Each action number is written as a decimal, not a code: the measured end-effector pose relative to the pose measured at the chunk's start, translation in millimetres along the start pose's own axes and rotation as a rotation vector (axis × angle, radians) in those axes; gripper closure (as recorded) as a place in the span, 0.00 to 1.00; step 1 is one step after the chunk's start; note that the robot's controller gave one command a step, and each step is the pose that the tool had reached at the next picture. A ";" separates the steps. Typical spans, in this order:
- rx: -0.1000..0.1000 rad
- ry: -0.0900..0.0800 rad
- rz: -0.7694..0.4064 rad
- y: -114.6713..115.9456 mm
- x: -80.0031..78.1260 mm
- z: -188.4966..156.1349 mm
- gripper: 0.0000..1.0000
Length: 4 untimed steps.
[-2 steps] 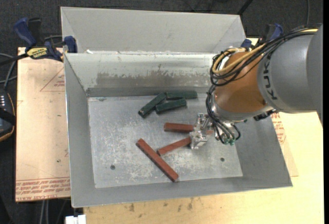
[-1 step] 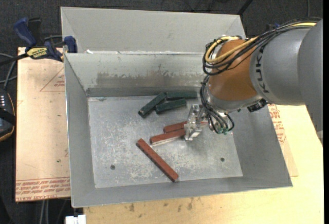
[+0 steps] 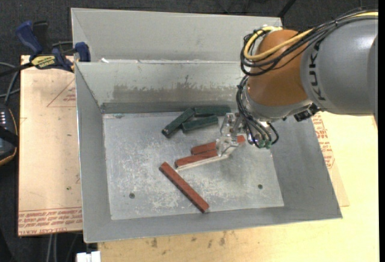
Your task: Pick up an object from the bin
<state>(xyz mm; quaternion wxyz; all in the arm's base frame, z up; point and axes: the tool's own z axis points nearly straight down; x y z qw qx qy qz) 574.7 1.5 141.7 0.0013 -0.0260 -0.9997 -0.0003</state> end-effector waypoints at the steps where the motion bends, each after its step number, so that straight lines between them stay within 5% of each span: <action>1: 0.002 -0.025 0.112 32.5 -24.2 58.7 0.00; 2: -0.004 -0.021 0.111 36.4 -23.3 56.8 1.00; 3: -0.004 -0.021 0.111 36.4 -23.4 56.8 1.00; 4: -0.001 -0.006 0.115 26.8 -32.8 -69.4 1.00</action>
Offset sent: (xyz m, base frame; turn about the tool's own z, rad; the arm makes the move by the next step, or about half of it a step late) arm 0.0000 0.0000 0.0000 0.0000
